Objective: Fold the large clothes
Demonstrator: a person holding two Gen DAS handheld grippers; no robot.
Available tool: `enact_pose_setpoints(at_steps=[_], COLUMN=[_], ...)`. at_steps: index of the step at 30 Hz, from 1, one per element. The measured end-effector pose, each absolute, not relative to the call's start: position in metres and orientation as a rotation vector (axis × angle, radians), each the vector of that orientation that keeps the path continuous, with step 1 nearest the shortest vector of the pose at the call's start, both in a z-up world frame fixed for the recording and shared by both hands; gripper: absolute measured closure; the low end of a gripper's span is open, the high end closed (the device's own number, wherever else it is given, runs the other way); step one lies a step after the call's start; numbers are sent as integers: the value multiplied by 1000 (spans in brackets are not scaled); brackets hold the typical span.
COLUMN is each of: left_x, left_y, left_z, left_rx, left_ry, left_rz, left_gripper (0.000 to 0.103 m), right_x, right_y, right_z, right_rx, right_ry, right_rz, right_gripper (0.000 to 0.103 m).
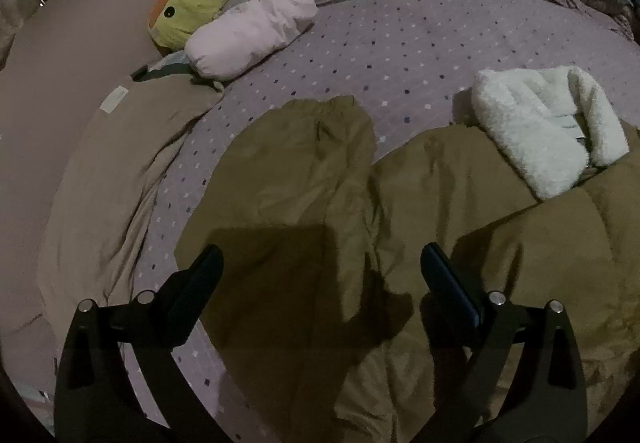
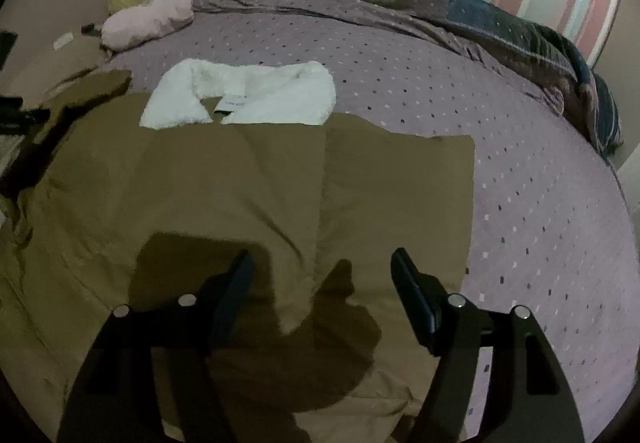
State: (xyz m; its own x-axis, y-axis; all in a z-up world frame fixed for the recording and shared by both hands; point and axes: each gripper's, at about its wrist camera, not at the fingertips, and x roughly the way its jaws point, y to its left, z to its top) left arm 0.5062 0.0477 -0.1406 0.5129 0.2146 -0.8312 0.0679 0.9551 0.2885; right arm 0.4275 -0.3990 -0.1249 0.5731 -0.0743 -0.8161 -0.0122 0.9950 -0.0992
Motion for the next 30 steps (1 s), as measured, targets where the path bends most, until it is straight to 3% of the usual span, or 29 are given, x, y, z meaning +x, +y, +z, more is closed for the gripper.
enact_pose_setpoints(at_steps=[3, 12, 21, 25, 30], left_x=[506, 539, 575, 578, 561], left_y=[53, 22, 36, 52, 64], left_z=[-143, -168, -192, -187, -161], left_rx=[320, 407, 456, 365, 268], left_ry=[1037, 1047, 1138, 1155, 1110], left_rz=[94, 121, 201, 201, 148], left_gripper=[5, 5, 42, 81, 86], right_x=[420, 417, 417, 419, 412], right_y=[-404, -403, -410, -409, -404], right_z=[-121, -130, -128, -138, -153], right_rx=[-71, -56, 1, 16, 13], right_ry=[935, 934, 952, 986, 1014], right_rz=[-52, -68, -69, -71, -50], right_gripper=[21, 21, 21, 21, 21])
